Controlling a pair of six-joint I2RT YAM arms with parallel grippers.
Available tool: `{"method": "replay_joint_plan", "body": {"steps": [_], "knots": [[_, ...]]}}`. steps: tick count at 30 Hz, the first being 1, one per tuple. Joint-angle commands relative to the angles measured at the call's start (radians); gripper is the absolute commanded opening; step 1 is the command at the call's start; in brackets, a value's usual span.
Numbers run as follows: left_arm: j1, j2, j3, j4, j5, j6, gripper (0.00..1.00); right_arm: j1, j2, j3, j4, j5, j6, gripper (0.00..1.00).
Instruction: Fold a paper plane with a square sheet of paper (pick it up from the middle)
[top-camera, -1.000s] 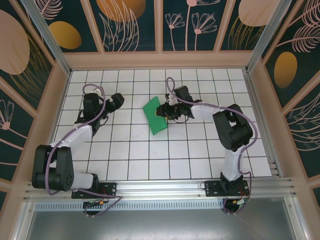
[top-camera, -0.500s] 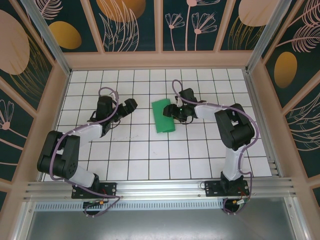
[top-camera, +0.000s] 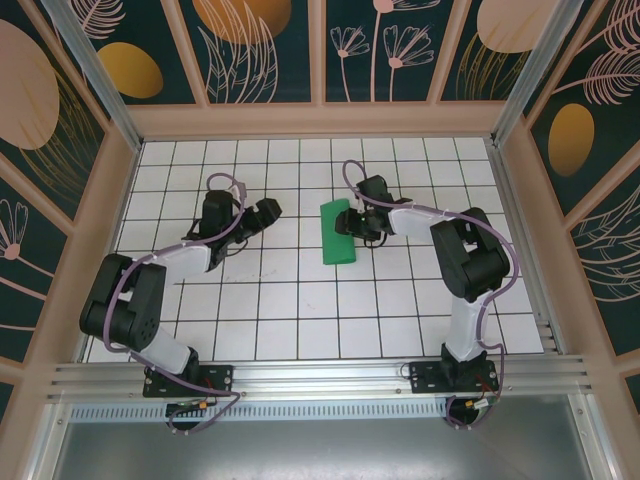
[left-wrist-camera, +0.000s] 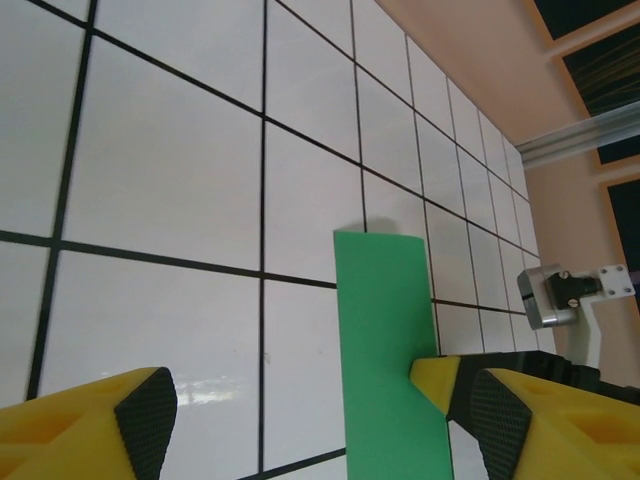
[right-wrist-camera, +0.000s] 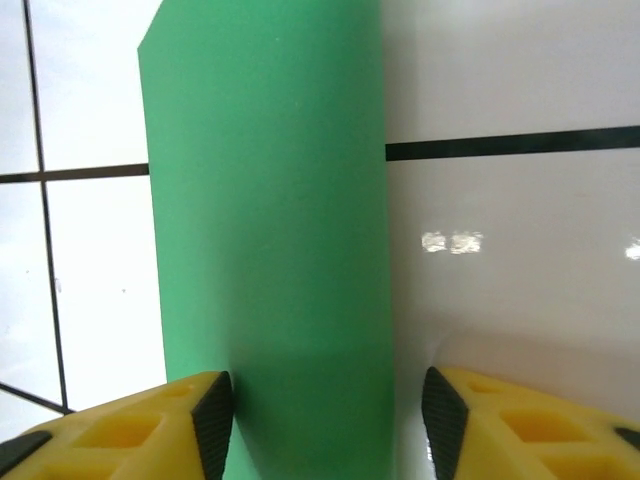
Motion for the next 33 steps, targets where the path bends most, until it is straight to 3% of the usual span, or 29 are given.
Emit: {"method": "replay_joint_plan", "body": {"steps": [1,13,33], "knots": [[-0.03,0.034,0.055,0.018,0.029,-0.014,0.8,-0.011,0.003,0.024,-0.058,0.038,-0.019,0.52],[-0.164,0.187,0.182,0.006,-0.012,-0.043,0.69,-0.021,0.08,0.043,-0.116,0.035,-0.036,0.51],[-0.176,0.238,0.174,0.062,-0.137,-0.076,0.59,0.011,0.188,0.056,-0.152,0.117,-0.113,0.53]]}}
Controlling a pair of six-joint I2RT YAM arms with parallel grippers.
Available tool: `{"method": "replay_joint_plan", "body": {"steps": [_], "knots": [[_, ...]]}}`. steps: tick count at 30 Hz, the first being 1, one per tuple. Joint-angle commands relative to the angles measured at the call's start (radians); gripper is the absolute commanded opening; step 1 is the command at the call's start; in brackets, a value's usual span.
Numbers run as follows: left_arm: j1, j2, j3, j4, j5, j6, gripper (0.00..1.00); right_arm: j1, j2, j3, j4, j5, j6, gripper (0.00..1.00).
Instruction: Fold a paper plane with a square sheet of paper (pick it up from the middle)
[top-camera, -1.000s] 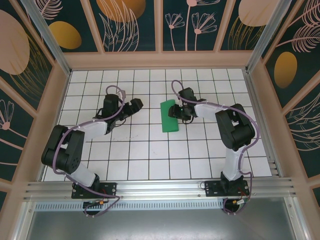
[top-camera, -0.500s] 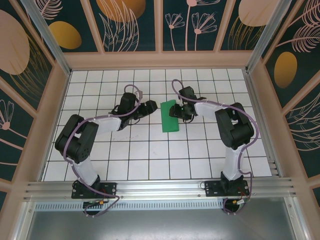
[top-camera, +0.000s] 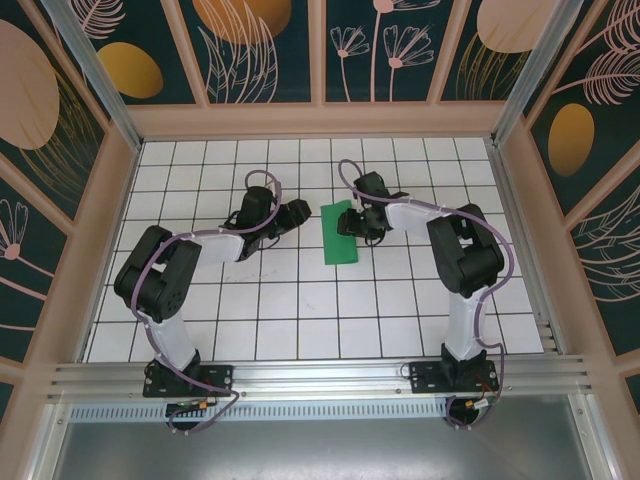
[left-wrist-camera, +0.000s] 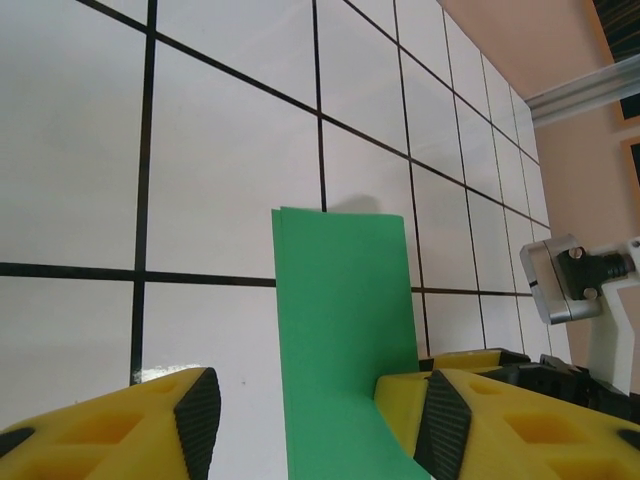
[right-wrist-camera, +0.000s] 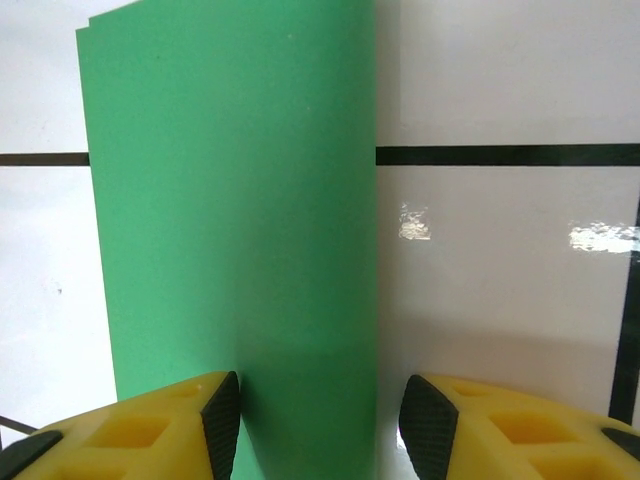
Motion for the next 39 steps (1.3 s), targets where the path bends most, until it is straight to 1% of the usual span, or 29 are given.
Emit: {"method": "replay_joint_plan", "body": {"steps": [1,6,15,22,27,34,35,39], "knots": [[-0.005,0.009,0.007,0.021,-0.037,-0.014,0.58,0.008,0.132,-0.026,-0.033,0.077,-0.033,0.52],[-0.004,0.016,0.009,0.029,-0.041,-0.013,0.58,0.007,0.137,-0.027,-0.029,0.069,-0.042,0.53],[-0.005,0.057,0.032,0.051,0.037,-0.024,0.57,0.008,0.151,-0.03,-0.02,0.048,-0.059,0.53],[-0.006,0.075,0.042,0.049,0.068,-0.027,0.56,0.008,0.163,-0.025,-0.024,0.048,-0.054,0.56],[-0.01,0.09,0.057,0.05,0.092,-0.032,0.52,0.009,0.176,-0.022,-0.026,0.055,-0.045,0.55],[-0.024,0.123,0.074,0.044,0.141,-0.032,0.4,0.008,0.195,-0.007,-0.047,0.074,-0.035,0.55],[-0.026,0.13,0.105,0.044,0.149,-0.033,0.38,0.009,0.196,-0.01,-0.046,0.075,-0.033,0.55],[-0.036,0.153,0.126,0.044,0.169,-0.035,0.34,0.008,0.202,-0.012,-0.047,0.077,-0.032,0.55]]}}
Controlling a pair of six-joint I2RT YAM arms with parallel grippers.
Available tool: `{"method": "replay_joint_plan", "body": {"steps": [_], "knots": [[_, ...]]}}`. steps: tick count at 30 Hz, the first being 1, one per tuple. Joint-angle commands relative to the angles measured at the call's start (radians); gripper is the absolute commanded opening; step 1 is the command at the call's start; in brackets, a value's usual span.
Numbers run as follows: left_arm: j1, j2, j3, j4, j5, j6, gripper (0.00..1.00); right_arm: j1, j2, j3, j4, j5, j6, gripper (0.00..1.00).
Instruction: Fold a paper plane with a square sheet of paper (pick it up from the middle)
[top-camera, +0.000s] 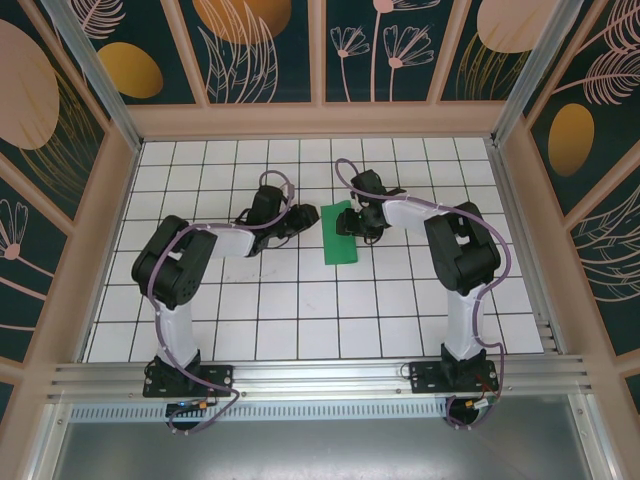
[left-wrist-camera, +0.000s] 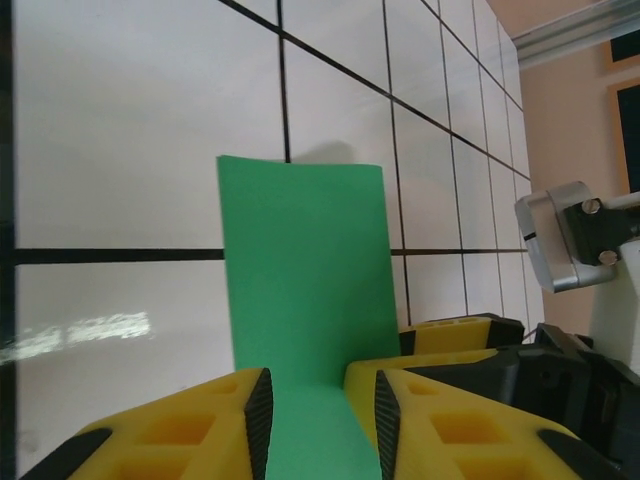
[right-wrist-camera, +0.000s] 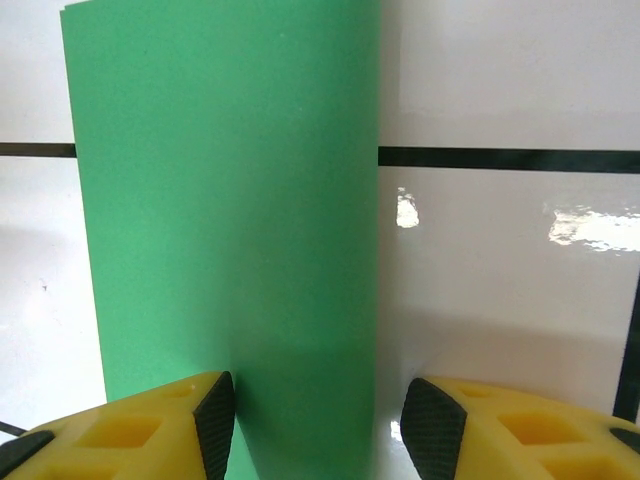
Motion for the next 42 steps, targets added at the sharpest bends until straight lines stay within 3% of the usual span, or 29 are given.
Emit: {"method": "replay_joint_plan", "body": {"steps": [1,19,30,42], "knots": [[-0.013,0.03,0.042,0.023,0.044,-0.006,0.33,0.004,0.168,-0.058,0.009,0.068,-0.006,0.55],[-0.037,0.131,0.129,-0.04,0.076,-0.001,0.12,0.005,0.195,-0.052,0.0,0.048,-0.02,0.56],[-0.043,0.186,0.189,-0.129,0.093,0.028,0.07,0.008,0.2,-0.055,0.004,0.045,-0.019,0.56],[-0.053,0.222,0.249,-0.294,0.034,0.071,0.05,0.01,0.201,-0.058,0.006,0.045,-0.016,0.56]]}}
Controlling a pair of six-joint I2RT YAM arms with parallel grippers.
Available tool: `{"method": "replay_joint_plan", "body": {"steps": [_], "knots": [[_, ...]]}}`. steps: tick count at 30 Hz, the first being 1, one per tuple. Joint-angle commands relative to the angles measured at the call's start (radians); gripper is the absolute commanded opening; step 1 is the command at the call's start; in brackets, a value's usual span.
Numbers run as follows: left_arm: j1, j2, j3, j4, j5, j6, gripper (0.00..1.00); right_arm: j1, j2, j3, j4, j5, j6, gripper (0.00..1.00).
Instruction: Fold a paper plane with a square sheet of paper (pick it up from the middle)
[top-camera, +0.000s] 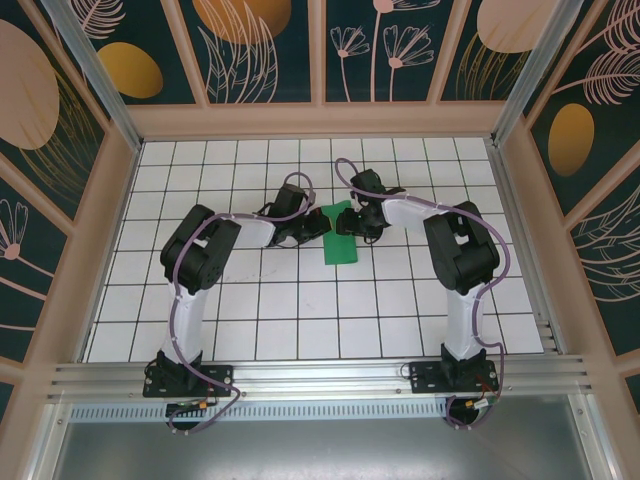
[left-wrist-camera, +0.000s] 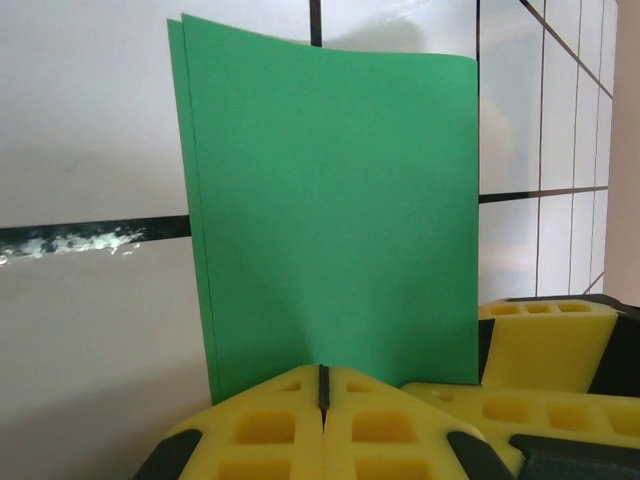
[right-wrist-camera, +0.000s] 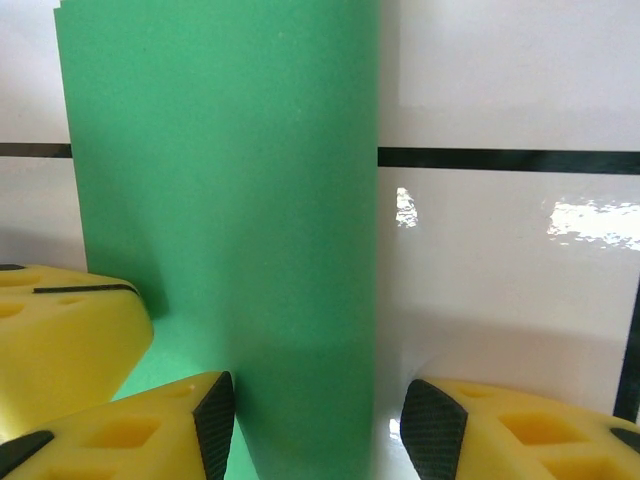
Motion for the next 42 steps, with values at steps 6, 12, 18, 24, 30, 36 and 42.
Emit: {"method": "replay_joint_plan", "body": {"steps": [6,12,18,24,30,36,42], "knots": [[-0.003,0.049,0.026,-0.192,-0.08,0.049,0.05,0.008,0.169,-0.075,0.031,0.048,-0.011,0.55],[-0.003,0.076,0.024,-0.269,-0.136,0.073,0.02,-0.004,0.063,-0.063,0.055,0.011,0.018,0.57],[-0.003,0.096,0.033,-0.306,-0.163,0.083,0.01,-0.047,-0.086,-0.066,0.075,-0.022,0.071,0.61],[-0.003,0.102,0.033,-0.328,-0.189,0.086,0.0,-0.058,-0.148,-0.079,0.137,-0.141,0.077,0.59],[-0.003,0.11,0.039,-0.346,-0.206,0.081,0.0,-0.058,-0.164,-0.106,0.231,-0.25,0.104,0.35],[-0.003,0.114,0.043,-0.351,-0.209,0.074,0.0,-0.052,-0.096,-0.067,0.198,-0.281,0.124,0.14],[-0.003,0.113,0.042,-0.357,-0.214,0.07,0.0,-0.036,-0.018,-0.012,0.147,-0.31,0.107,0.07]]}}
